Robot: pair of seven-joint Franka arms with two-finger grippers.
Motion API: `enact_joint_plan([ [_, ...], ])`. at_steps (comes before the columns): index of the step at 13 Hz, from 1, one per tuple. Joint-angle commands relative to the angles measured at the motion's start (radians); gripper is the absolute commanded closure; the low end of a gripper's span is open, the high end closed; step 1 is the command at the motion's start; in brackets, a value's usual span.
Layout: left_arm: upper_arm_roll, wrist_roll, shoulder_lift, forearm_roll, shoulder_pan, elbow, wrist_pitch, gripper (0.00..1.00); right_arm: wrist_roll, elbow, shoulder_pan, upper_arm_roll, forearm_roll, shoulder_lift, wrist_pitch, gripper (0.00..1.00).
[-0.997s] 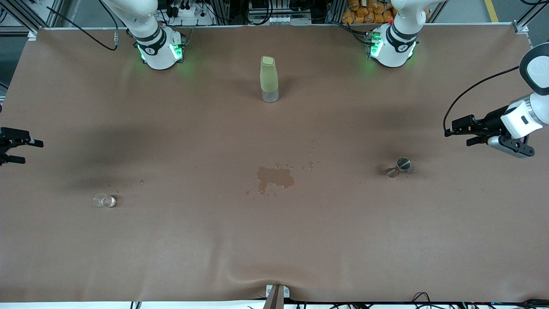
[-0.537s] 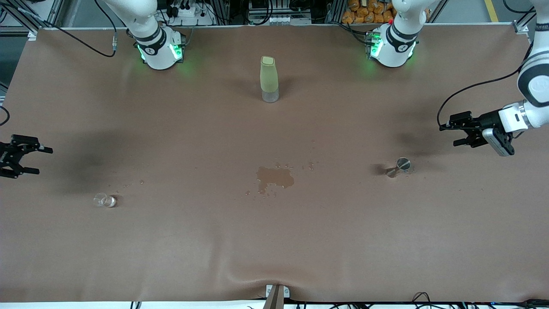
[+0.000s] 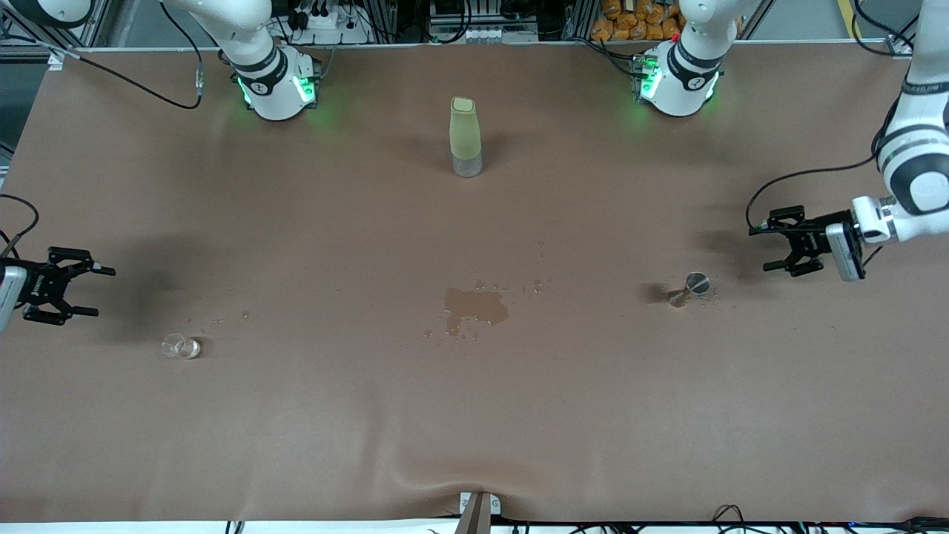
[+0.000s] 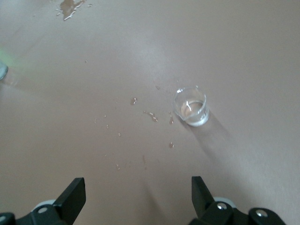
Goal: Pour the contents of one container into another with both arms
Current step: 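Lower the right gripper around the beaker while the left gripper surrounds the jigger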
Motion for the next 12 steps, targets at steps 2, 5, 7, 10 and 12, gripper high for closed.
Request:
enact_joint_plan([
  [2,-0.016,0.206,0.212,-0.037,0.018,0.222,-0.130,0.00,-0.117,0.035,-0.025,0.015,0.051,0.067,0.002,0.00],
  [5,-0.018,0.371,0.353,-0.095,0.006,0.361,-0.239,0.00,-0.249,0.035,-0.023,0.015,0.114,0.113,0.011,0.00],
  [7,-0.019,0.524,0.357,-0.134,0.001,0.363,-0.239,0.10,-0.309,0.035,-0.025,0.015,0.145,0.141,0.011,0.00],
  [10,-0.047,0.630,0.396,-0.195,0.003,0.364,-0.256,0.10,-0.403,0.038,-0.028,0.015,0.209,0.191,0.010,0.00],
  [12,-0.049,0.742,0.433,-0.257,0.000,0.364,-0.256,0.13,-0.476,0.042,-0.028,0.015,0.261,0.227,0.010,0.00],
])
